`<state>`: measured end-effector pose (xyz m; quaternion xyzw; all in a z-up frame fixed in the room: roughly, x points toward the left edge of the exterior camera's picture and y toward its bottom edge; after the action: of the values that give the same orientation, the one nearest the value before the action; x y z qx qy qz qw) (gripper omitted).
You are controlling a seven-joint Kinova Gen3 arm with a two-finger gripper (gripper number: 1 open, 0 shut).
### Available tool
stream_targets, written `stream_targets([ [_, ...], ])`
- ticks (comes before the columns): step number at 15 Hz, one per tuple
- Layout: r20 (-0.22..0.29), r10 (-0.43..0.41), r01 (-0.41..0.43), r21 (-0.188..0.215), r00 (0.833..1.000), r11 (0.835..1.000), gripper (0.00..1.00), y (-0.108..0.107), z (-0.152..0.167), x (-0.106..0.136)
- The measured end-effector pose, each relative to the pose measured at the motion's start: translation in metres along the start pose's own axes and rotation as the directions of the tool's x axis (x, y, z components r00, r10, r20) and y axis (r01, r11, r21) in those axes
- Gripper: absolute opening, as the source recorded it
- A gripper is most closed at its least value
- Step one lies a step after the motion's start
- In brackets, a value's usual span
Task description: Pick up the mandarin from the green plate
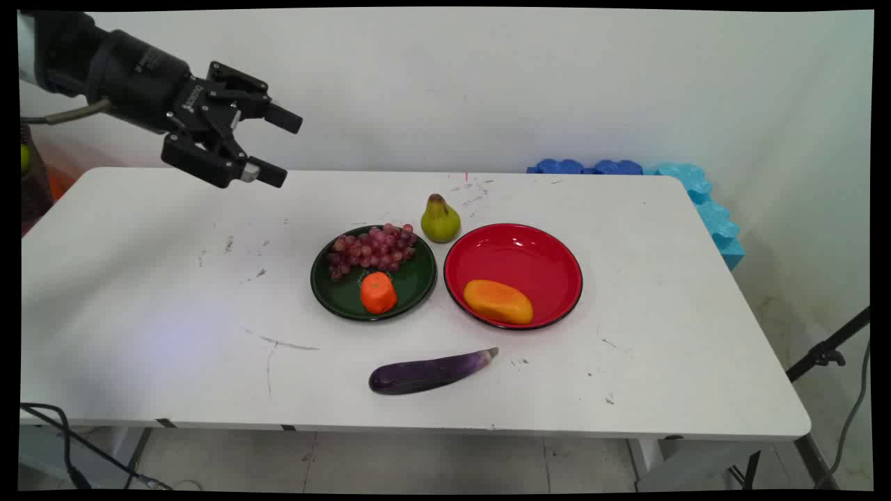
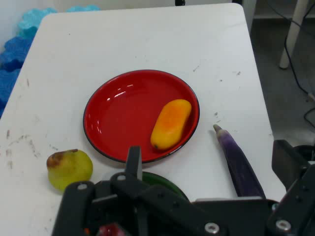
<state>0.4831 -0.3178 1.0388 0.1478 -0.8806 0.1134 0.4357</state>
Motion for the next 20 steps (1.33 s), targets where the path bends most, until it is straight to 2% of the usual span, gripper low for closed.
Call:
stream_targets([
  [6, 0.075, -0.020, 0.019, 0.016, 0.997, 1.000, 1.00, 0.004, 0.007, 0.004],
  [13, 0.198, -0.089, 0.069, 0.107, 0.976, 0.992, 1.00, -0.014, 0.058, 0.020],
  [16, 0.264, -0.124, 0.089, 0.141, 0.957, 0.986, 1.00, -0.024, 0.091, 0.022],
  [20, 0.371, -0.153, 0.098, 0.161, 0.916, 0.982, 1.00, -0.030, 0.133, 0.013],
])
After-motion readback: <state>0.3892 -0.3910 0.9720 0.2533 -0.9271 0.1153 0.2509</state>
